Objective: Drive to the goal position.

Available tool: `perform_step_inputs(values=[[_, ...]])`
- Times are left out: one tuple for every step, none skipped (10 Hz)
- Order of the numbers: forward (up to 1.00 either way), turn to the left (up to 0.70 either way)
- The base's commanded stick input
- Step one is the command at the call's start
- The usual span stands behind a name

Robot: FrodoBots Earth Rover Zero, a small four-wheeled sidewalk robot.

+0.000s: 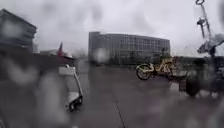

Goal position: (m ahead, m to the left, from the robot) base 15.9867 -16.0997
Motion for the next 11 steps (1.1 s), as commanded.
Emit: perform_step_inputs(values=[[1.0,0.0],[1.0,0.0],[1.0,0.0],[1.0,0.0],[1.0,0.0],[1.0,0.0],[1.0,0.0],[1.0,0.0],[1.0,0.0],[1.0,0.0],[1.0,0.0]])
